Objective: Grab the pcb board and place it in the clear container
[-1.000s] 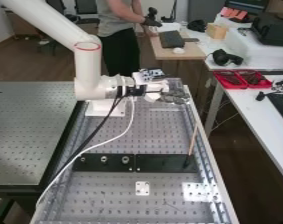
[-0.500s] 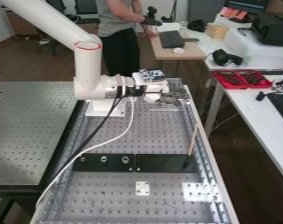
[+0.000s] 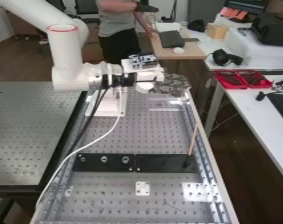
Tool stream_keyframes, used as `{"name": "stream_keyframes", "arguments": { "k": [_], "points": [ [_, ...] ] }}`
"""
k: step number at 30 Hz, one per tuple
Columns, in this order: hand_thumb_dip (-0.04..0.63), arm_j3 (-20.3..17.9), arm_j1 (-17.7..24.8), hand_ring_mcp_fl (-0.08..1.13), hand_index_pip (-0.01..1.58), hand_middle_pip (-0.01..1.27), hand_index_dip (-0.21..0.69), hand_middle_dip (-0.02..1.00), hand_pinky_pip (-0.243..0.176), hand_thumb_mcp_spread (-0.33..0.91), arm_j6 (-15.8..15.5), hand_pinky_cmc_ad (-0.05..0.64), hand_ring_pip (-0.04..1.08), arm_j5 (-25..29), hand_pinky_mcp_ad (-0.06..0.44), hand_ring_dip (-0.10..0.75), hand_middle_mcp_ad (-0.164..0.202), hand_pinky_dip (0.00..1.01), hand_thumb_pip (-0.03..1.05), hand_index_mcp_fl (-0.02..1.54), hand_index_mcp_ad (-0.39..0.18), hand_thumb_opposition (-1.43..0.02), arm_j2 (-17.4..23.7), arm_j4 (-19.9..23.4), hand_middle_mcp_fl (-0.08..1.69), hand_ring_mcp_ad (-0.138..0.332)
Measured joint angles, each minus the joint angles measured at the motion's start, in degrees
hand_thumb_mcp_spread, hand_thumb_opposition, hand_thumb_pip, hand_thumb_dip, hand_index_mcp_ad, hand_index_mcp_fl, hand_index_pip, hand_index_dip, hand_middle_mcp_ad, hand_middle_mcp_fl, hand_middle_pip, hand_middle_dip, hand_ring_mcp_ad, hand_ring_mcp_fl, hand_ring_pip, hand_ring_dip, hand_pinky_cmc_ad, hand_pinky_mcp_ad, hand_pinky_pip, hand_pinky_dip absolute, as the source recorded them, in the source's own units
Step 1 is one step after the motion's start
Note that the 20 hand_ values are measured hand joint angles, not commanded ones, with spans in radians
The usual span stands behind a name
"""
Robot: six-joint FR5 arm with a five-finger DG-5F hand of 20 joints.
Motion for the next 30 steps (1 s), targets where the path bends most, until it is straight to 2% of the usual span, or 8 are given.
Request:
{"name": "stream_keyframes", "arguments": {
  "k": [1,7,9,13,17,23,27,30],
  "points": [
    [0.253,-0.6,-0.6,0.0,1.32,0.13,-0.003,0.14,-0.061,0.36,-0.1,0.298,0.08,0.1,0.162,0.028,0.061,0.53,0.72,0.02,-0.133,-0.83,1.4,-0.2,0.02,0.162],
    [0.251,-3.3,-3.7,0.0,1.21,0.13,-0.003,0.14,-0.061,0.34,-1.5,0.298,0.08,1.2,0.162,0.028,0.061,0.58,0.71,0.02,-0.133,-0.8,8.4,-2.1,0.02,0.162],
    [0.239,-4.0,-4.5,0.0,1.05,0.13,-0.003,0.14,-0.063,0.3,-2.1,0.295,0.08,2.0,0.164,0.028,0.061,0.6,0.67,0.02,-0.129,-0.81,10.4,-3.0,0.02,0.162],
    [0.222,-5.5,-6.4,0.0,0.79,0.13,-0.003,0.14,-0.082,0.28,-2.6,0.295,0.08,4.0,0.176,0.028,0.061,0.62,0.66,0.02,-0.124,-0.79,14.4,-5.1,0.02,0.162],
    [0.22,-7.0,-8.3,0.0,0.54,0.13,0.012,0.14,-0.089,0.29,-1.6,0.295,0.08,6.3,0.183,0.028,0.061,0.63,0.65,0.02,-0.119,-0.79,17.4,-6.7,0.02,0.162],
    [0.22,-8.1,-11.0,0.0,0.4,0.13,0.077,0.15,-0.093,0.28,0.3,0.295,0.08,8.8,0.182,0.028,0.061,0.65,0.65,0.07,-0.105,-0.78,19.6,-9.0,0.02,0.161],
    [0.22,-8.2,-12.5,0.0,0.35,0.13,0.093,0.15,-0.093,0.28,0.3,0.318,0.08,9.8,0.195,0.031,0.061,0.65,0.65,0.1,-0.105,-0.78,20.6,-10.3,0.02,0.166],
    [0.22,-8.4,-13.2,0.0,0.33,0.13,0.106,0.15,-0.093,0.28,0.0,0.314,0.08,10.5,0.199,0.031,0.061,0.65,0.6,0.11,-0.108,-0.78,21.3,-10.8,0.02,0.166]
  ]
}}
